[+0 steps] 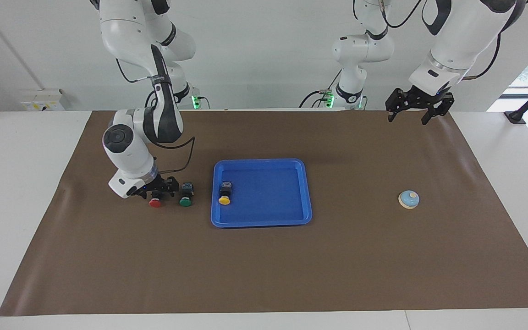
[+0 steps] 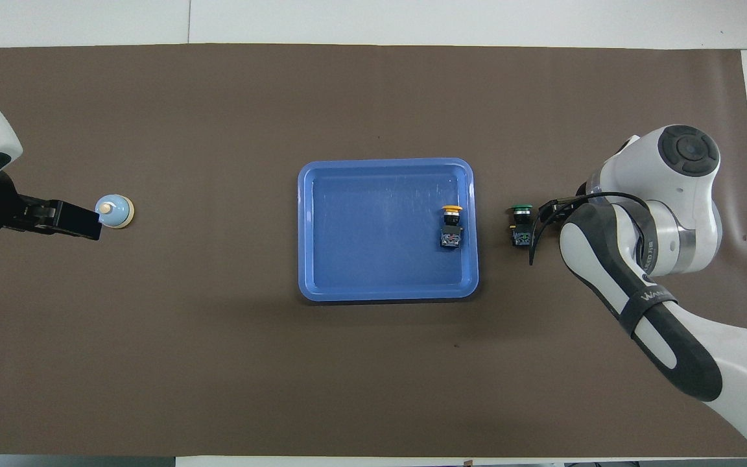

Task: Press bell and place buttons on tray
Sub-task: 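Grasp the red button with the right gripper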

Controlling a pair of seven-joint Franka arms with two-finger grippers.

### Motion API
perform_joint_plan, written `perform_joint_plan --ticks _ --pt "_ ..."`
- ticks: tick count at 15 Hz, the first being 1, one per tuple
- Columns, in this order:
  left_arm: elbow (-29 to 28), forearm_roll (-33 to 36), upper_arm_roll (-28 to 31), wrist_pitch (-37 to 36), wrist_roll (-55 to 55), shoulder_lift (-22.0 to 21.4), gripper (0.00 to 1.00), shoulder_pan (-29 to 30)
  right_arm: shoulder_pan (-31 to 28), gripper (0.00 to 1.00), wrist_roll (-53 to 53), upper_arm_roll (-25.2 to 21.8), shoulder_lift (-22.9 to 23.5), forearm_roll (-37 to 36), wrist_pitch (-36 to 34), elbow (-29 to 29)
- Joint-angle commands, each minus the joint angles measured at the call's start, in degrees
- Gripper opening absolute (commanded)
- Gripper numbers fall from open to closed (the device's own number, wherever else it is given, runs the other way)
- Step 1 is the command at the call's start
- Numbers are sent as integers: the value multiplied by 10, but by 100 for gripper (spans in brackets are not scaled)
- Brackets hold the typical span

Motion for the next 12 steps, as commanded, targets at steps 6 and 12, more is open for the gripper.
perform_joint_plan --ticks 6,12 --pt "8 14 3 -11 -5 0 100 -5 -5 0 -10 8 -22 5 -12 4" --pt "8 14 3 -11 -6 0 100 -5 85 0 111 9 4 7 -186 202"
